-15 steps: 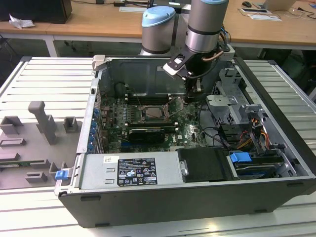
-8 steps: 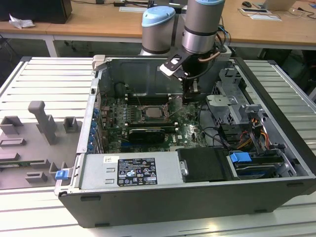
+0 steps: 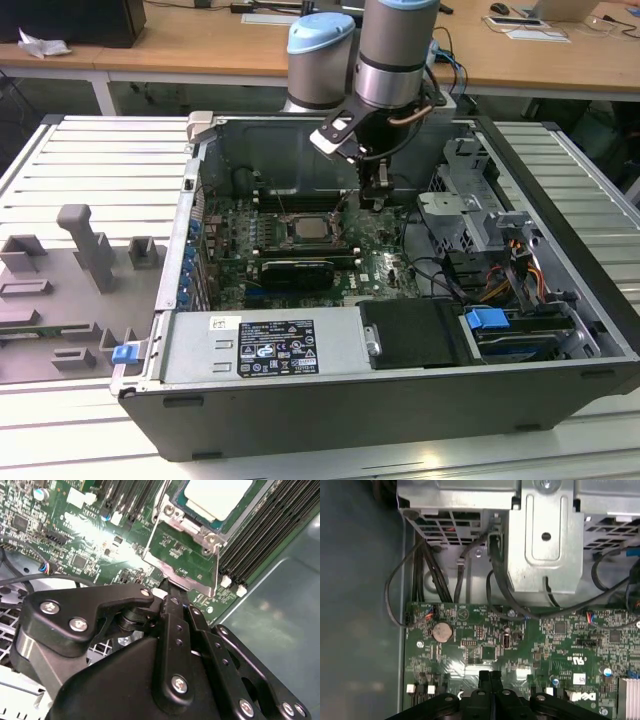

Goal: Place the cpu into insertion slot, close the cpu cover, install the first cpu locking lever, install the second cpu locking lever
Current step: 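Close the cpu cover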

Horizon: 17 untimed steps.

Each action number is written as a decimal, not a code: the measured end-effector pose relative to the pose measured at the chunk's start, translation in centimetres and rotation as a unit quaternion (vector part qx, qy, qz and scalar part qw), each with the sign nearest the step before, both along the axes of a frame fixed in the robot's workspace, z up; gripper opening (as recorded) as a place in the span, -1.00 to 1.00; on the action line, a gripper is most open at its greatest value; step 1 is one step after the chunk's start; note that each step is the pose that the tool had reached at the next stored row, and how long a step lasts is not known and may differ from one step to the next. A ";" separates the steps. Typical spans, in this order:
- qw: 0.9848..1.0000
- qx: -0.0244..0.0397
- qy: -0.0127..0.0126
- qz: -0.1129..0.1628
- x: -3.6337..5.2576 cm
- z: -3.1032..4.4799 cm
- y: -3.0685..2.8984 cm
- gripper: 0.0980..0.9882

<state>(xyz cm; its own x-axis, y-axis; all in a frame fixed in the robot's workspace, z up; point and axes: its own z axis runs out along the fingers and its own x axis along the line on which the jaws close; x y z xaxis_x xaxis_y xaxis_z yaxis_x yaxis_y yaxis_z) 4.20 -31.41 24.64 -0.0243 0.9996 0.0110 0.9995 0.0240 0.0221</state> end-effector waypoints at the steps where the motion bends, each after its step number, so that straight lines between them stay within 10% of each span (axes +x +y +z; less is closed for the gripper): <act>1: 1.000 0.000 0.000 0.000 -0.12 0.00 0.00 -0.98; 17: 1.000 0.000 0.000 0.000 -2.83 -0.49 0.00 -0.98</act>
